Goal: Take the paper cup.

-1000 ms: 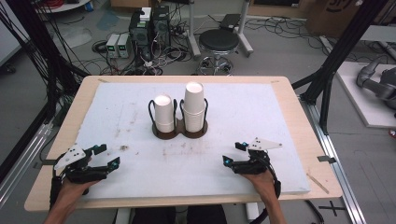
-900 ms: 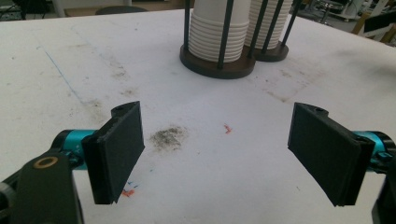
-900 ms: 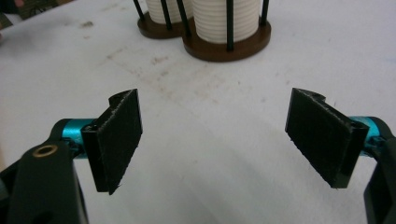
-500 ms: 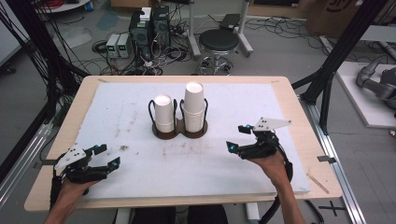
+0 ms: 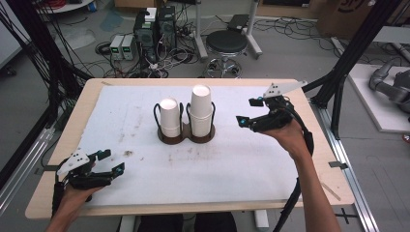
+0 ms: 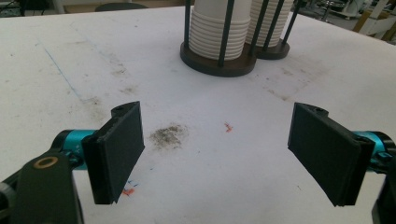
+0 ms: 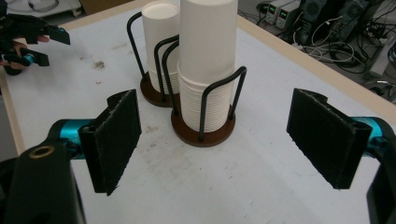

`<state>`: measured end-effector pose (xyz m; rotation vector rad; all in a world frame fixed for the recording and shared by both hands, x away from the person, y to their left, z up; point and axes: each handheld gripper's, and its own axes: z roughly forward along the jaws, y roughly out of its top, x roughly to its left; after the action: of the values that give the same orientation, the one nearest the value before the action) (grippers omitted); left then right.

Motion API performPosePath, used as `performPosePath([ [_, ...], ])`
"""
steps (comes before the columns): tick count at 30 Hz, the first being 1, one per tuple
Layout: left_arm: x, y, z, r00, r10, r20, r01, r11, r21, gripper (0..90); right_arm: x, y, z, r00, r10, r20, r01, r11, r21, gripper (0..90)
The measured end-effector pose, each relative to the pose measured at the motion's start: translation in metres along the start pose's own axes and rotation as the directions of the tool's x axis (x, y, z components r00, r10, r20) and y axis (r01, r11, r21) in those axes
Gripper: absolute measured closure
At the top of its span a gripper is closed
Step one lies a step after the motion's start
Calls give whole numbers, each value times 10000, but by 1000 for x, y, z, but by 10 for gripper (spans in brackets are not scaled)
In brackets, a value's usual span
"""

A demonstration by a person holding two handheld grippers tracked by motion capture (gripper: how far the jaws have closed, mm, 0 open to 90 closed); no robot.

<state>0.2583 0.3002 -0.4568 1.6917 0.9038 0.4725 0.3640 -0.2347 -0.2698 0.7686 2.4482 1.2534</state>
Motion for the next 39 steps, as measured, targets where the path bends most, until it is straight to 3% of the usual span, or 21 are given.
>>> performPosePath([
  [8,1,0,1,9999,-147,23,146,9999,46,183,-14,47,13,9991,-321,-275,346,9950,939,163],
  [14,0,1,2,10000,-36,35,36,9998,175,184,-20,80,33,9969,-422,-663,532,9835,1731,160],
  [21,0,0,2,9999,-126,72,125,9998,148,183,-20,97,52,9946,-561,-871,754,9688,2362,159],
  [24,1,1,2,9999,-105,137,102,9998,193,184,-19,107,65,9931,-608,-1007,877,9535,2884,143],
  [25,1,1,3,9998,-139,146,136,9997,214,184,-19,107,65,9931,-608,-1007,877,9535,2884,143],
  [26,1,1,3,9998,-59,180,53,9995,312,183,-18,111,71,9904,-621,-1236,982,9451,3117,142],
  [27,1,1,3,9998,-59,180,53,9995,312,183,-18,111,71,9904,-621,-1236,982,9451,3117,142],
  [28,1,1,3,9998,-44,215,37,9994,332,183,-17,116,77,9897,-650,-1275,1052,9343,3407,142],
  [29,1,1,3,9998,-44,215,37,9994,332,183,-17,116,77,9897,-650,-1275,1052,9343,3407,142],
  [30,1,1,3,9997,-42,226,35,9995,318,184,-16,120,82,9881,-738,-1349,1187,9237,3642,142],
  [31,1,1,3,9997,-42,226,35,9995,318,183,-16,120,82,9881,-738,-1349,1187,9237,3642,142],
  [32,1,1,3,9997,-44,236,37,9995,313,183,-15,124,87,9876,-750,-1378,1230,9155,3830,142],
  [35,1,1,3,9997,-43,257,35,9995,315,183,-15,127,91,9859,-807,-1468,1326,9116,3890,142],
  [36,1,1,3,9997,-24,244,16,9995,307,183,-13,131,96,9858,-892,-1426,1406,9022,4078,142],
  [37,1,1,3,9997,-24,244,16,9995,307,183,-13,131,96,9858,-892,-1426,1406,9022,4078,142],
  [38,1,1,4,9996,-22,270,13,9994,346,183,-11,134,102,9841,-1023,-1452,1562,8880,4326,142],
  [39,1,1,4,9996,-22,270,13,9994,346,183,-11,134,102,9841,-1023,-1452,1562,8880,4326,142],
])
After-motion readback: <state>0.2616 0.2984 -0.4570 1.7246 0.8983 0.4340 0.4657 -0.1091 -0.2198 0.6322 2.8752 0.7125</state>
